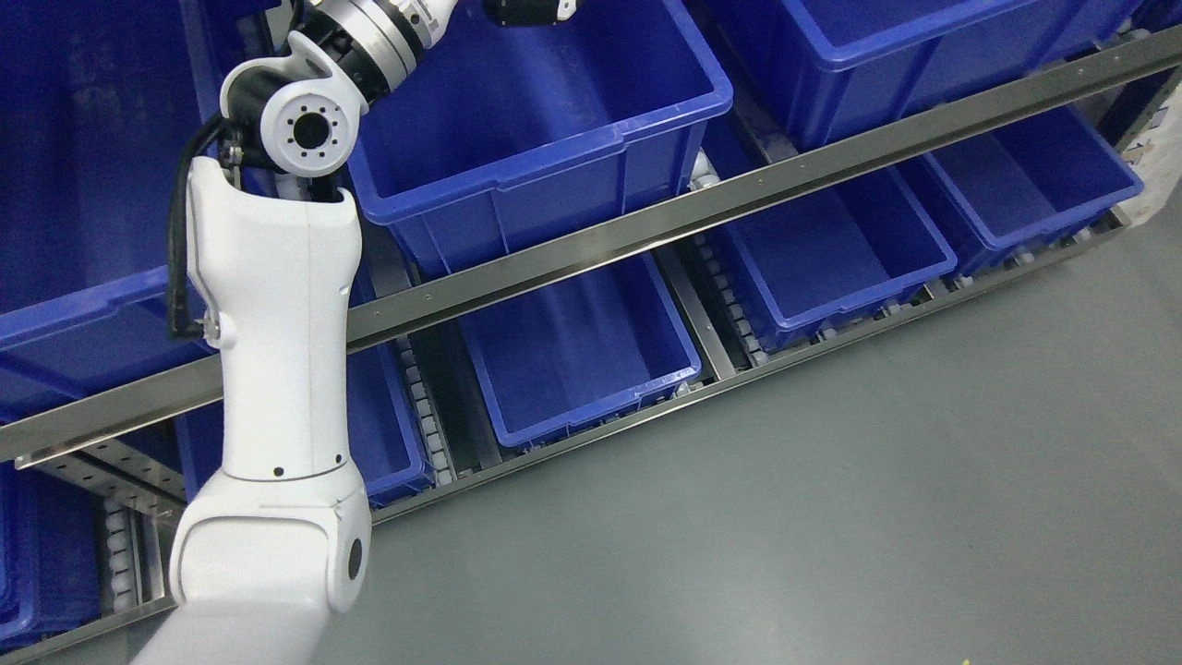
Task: Stack pink IKEA bowls on left shelf middle
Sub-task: 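Lower the stacked bowls into the upper blue bin with the left hand, then open the left hand and withdraw it from the blue bin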
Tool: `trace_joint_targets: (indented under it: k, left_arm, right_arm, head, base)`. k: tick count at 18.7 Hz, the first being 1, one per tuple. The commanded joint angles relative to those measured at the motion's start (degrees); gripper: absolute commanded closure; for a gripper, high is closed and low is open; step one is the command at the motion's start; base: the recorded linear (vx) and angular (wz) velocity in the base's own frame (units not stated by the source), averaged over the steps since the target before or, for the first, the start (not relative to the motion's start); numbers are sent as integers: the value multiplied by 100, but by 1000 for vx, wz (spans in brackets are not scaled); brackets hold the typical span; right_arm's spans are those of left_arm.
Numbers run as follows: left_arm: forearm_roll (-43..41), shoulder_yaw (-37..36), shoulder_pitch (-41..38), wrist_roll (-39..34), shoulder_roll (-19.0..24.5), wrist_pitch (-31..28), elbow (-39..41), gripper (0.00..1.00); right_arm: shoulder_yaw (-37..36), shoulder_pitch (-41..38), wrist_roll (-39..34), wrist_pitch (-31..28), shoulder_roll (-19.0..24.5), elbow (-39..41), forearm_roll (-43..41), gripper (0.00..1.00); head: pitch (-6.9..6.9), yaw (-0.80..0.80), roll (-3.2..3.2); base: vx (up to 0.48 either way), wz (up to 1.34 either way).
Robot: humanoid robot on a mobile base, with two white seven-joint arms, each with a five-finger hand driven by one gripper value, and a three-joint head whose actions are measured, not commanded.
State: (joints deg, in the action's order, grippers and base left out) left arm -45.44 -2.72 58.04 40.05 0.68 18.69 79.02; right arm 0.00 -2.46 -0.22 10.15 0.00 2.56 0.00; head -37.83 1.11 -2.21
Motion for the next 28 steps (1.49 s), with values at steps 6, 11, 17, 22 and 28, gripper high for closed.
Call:
trace_joint_targets:
  k: [6, 11, 17, 22, 28]
  left_arm:
    - [-220, -150, -680, 64, 292, -6, -466, 92]
    - [-220, -124, -716, 20, 292, -6, -598, 90]
    - [-211, -10, -672, -76, 275, -6, -598, 66]
    - [-202, 184, -391, -735, 275, 3, -589, 39]
    - [322, 938, -188, -3139, 32, -15, -703, 8]
  right_arm:
    - [-62, 0, -5, -4, -100, -1, 44, 0]
    - [-62, 0, -5, -4, -100, -1, 44, 0]
    - [-62, 0, -5, -4, -100, -1, 44, 0]
    - [-62, 0, -5, -4, -100, 8, 44, 0]
    - [-62, 0, -5, -4, -100, -1, 44, 0]
  head:
    - [0, 0, 0]
    - [0, 0, 0]
    - [0, 0, 0]
    - [0, 0, 0]
    - [0, 0, 0]
  base:
    - [15, 197]
    - [-1, -9]
    - [-1, -5]
    - [0, 0]
    - [0, 0]
